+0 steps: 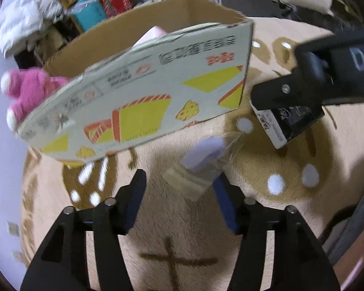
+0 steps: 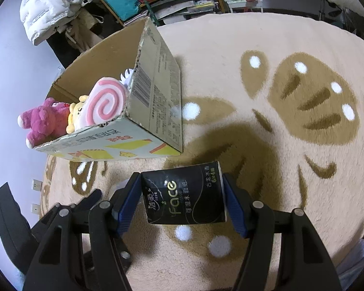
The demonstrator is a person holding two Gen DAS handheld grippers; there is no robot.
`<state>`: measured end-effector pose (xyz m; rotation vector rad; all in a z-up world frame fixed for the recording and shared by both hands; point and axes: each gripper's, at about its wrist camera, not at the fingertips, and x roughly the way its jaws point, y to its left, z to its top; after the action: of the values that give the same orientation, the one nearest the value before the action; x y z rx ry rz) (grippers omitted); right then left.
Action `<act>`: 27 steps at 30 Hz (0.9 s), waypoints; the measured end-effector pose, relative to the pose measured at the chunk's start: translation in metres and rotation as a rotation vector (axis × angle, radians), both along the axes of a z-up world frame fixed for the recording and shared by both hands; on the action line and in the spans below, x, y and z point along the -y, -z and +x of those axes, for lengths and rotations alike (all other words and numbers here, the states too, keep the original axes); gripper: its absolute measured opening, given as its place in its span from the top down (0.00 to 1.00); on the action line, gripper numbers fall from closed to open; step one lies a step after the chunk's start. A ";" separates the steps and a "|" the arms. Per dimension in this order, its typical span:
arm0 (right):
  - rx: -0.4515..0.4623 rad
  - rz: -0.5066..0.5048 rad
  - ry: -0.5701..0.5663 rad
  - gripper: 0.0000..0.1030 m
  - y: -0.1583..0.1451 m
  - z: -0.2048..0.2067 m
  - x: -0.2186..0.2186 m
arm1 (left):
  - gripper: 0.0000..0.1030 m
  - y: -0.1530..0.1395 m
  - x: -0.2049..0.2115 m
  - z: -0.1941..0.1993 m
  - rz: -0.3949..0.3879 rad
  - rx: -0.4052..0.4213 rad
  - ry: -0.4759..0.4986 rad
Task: Organize soft objects
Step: 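Lift the bag and tissue pack and carry them toward the box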
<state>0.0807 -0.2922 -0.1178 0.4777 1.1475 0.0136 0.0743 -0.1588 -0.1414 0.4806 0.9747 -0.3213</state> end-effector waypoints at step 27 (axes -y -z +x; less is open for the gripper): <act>-0.036 0.040 0.052 0.33 0.004 -0.003 0.021 | 0.88 0.010 0.009 0.007 -0.116 -0.029 0.086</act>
<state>0.0778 -0.3134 -0.1218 0.5455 1.1719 -0.0171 0.0818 -0.1680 -0.1516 0.4130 0.9598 -0.4609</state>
